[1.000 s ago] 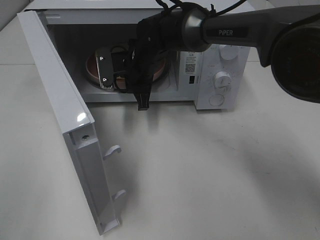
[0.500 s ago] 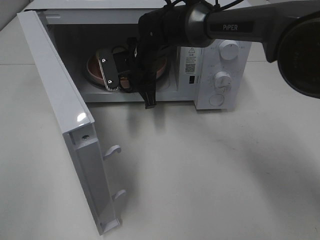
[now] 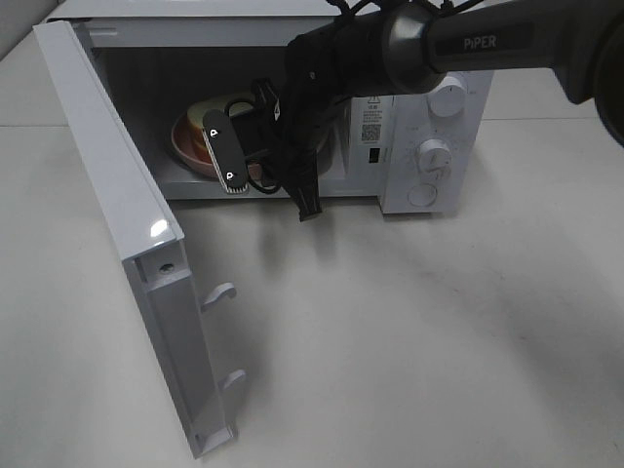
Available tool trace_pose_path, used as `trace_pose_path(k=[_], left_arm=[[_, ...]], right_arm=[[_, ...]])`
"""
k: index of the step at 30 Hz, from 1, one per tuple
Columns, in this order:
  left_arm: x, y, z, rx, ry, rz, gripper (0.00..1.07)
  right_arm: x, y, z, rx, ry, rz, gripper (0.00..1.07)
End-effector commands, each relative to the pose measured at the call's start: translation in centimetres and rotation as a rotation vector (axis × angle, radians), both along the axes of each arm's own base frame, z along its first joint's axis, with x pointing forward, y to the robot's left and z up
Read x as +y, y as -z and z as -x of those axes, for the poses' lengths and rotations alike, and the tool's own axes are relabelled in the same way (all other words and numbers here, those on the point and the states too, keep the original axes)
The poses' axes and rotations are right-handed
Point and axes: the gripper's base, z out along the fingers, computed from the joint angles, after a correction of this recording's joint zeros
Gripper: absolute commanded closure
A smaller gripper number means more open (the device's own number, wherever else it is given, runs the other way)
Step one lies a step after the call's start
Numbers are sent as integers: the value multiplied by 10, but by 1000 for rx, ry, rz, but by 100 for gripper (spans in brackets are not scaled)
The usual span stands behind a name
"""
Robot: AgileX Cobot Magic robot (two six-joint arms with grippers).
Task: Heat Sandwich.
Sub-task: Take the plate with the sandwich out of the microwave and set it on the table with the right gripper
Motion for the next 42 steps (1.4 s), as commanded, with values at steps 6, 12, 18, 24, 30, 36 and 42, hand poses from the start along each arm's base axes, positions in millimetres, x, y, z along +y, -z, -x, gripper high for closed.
trace_pose_path(k=[6, 12, 18, 24, 30, 36, 42], left_arm=[[0, -1, 3, -31, -6, 6, 3], [0, -1, 3, -31, -6, 6, 3], [0, -1, 3, -31, -6, 6, 3], [0, -1, 3, -31, -6, 6, 3], [0, -1, 3, -31, -6, 6, 3], [0, -1, 3, -31, -6, 6, 3], [0, -1, 3, -31, -6, 6, 3]], right_arm=[[-9, -20, 14, -75, -67, -7, 107], [-16, -26, 24, -91, -96, 3, 107], [-26, -36, 38, -116, -132, 11, 107], [-26, -38, 56, -119, -163, 4, 107], [-29, -40, 73, -125, -207, -1, 107], [-30, -41, 93, -110, -229, -3, 107], [-36, -48, 104, -109, -222, -22, 107]])
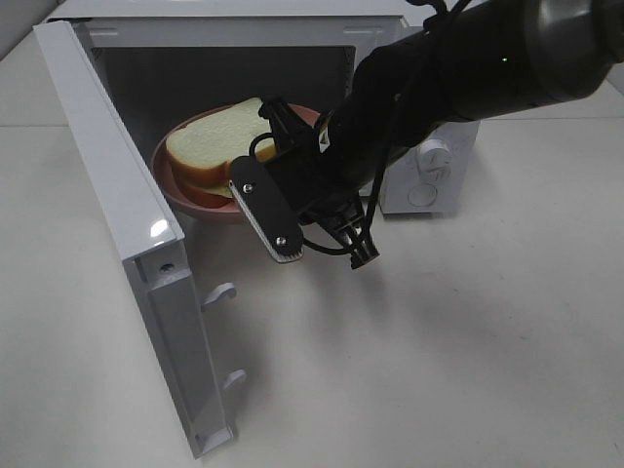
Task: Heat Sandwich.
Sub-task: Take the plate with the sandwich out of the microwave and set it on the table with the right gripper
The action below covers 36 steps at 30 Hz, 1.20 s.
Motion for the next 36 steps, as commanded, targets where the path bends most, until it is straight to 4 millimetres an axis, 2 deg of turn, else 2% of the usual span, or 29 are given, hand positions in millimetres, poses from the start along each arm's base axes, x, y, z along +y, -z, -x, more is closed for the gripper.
trace_pose_path(k=[1, 36], left_arm=[[0, -1, 3, -31, -6, 6, 3], [0, -1, 3, -31, -6, 6, 3]], right_arm=[[-2, -15, 6, -48, -10, -45, 107], [-83, -52, 102, -44, 25, -73, 107]])
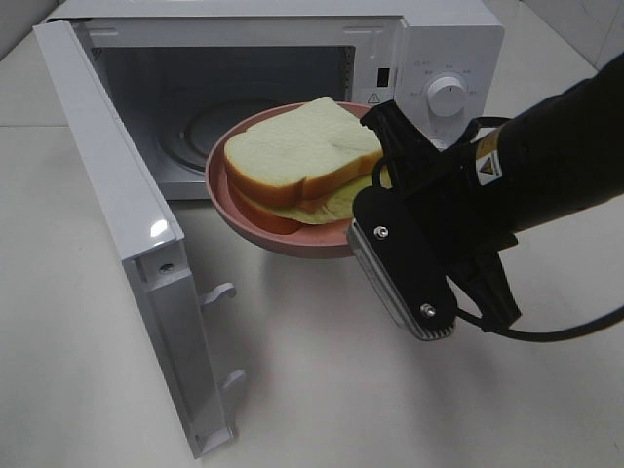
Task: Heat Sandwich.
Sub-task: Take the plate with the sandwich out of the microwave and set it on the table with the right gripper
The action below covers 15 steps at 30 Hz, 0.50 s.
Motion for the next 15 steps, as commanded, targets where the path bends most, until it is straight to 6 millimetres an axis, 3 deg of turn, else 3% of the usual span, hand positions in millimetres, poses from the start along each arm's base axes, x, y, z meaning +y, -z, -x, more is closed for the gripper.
trace_pose_path(k=[1, 15], left_arm=[[0, -1, 3, -31, -6, 6, 3], [0, -1, 3, -31, -6, 6, 3]], right_arm=[[-7, -9, 8, -28, 18, -42, 107], [-38, -20, 44, -19, 43, -52, 107]])
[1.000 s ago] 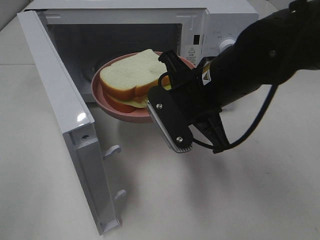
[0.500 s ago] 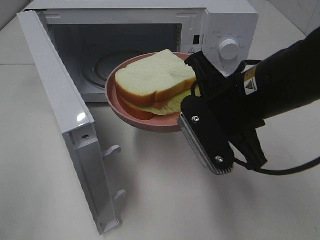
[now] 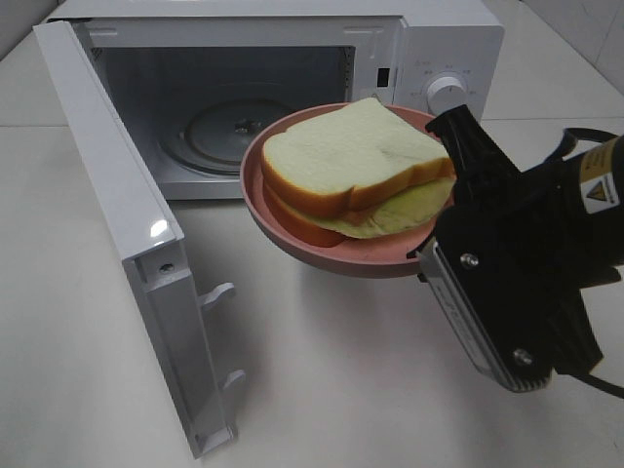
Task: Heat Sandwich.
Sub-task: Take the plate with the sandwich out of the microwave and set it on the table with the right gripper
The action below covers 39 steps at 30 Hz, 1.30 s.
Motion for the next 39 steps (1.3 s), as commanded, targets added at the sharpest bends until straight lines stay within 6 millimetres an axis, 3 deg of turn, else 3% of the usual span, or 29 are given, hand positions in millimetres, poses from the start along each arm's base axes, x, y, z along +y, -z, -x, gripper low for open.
trace_pose_path(k=[1, 22, 33, 39], left_arm=[[0, -1, 3, -31, -6, 6, 3], [0, -1, 3, -31, -6, 6, 3], [0, -1, 3, -31, -6, 6, 3], [0, -1, 3, -31, -6, 6, 3]], right_arm=[[-10, -5, 12, -16, 3, -9, 107], [-55, -10, 52, 0, 152, 0, 107], [-77, -12, 53, 6, 422, 44, 107], [-87, -13, 51, 4, 659, 7, 107]])
